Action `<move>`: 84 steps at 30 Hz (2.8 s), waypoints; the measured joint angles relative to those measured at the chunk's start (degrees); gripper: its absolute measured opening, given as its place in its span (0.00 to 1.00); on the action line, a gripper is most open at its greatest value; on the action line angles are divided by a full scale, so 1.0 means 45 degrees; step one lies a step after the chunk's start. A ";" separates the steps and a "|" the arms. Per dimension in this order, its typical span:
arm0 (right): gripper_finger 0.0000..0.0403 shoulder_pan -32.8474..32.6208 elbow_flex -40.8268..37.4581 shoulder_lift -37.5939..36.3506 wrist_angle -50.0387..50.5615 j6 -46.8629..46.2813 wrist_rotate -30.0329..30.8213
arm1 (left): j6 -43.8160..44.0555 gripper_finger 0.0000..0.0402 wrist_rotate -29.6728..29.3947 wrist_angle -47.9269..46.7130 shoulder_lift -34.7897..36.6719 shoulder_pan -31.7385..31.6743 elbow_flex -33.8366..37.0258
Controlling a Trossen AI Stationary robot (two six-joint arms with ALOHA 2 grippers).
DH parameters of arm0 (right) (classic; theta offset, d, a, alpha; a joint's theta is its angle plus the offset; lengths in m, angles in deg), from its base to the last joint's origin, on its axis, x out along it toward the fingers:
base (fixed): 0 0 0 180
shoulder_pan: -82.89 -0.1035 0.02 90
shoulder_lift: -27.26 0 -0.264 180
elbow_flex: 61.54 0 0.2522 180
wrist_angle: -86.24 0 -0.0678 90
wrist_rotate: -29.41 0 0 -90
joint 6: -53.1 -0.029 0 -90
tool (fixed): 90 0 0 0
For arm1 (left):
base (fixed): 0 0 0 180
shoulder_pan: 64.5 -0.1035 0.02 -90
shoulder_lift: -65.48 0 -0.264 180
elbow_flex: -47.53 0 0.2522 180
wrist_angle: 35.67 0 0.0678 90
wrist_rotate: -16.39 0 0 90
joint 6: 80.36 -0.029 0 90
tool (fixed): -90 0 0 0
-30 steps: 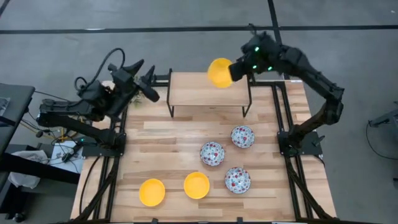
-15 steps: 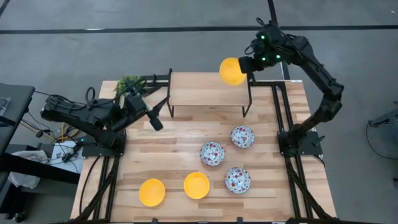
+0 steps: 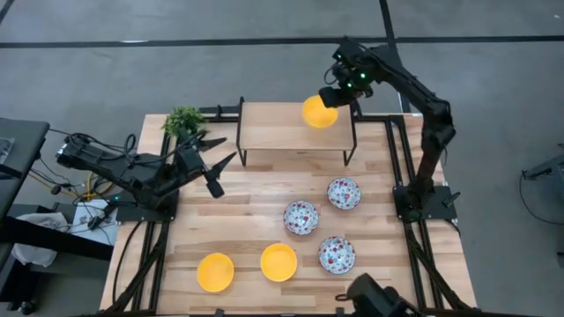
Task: Pick & Place Mini bowls
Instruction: Put the top yellow bowl on the shelf, then stack the left yellow bowl on the yellow bowl on the shelf
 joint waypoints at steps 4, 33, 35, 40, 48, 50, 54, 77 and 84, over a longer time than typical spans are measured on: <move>0.00 0.0035 0.1026 0.0749 0.0601 0.0469 0.0626 | 0.0397 0.49 0.0702 0.0014 0.0766 0.0005 0.0849; 0.00 0.0268 -0.0768 0.1020 -0.0153 0.2734 0.0754 | 0.0882 0.49 0.1184 0.0081 0.1973 0.0000 0.1955; 0.00 0.0268 -0.0768 0.1020 -0.0097 0.2750 0.0756 | 0.0882 0.49 0.1182 0.0110 0.1972 0.0000 0.1955; 0.00 0.0268 -0.0768 0.1020 -0.0013 0.2774 0.0763 | 0.0882 0.49 0.1177 0.0122 0.1968 0.0000 0.1955; 0.10 0.0252 -0.0768 0.1020 0.0105 0.2865 0.0767 | 0.0882 0.49 0.1171 0.0181 0.1968 0.0000 0.1955; 0.15 0.0244 -0.0768 0.1020 0.0106 0.2862 0.0769 | 0.0879 0.49 0.1168 0.0181 0.1968 0.0000 0.1955; 0.23 0.0244 -0.0768 0.1020 0.0149 0.2857 0.0764 | 0.0878 0.49 0.1171 0.0181 0.1968 0.0000 0.1955; 0.25 -0.0014 0.1709 -0.1477 0.1439 0.2410 0.0738 | 0.0871 0.49 0.1172 0.0211 0.1963 0.0000 0.1950; 0.25 -0.2115 0.1714 -0.3719 0.1442 0.2541 0.0772 | 0.0877 0.49 0.1172 0.0218 0.1963 0.0000 0.1950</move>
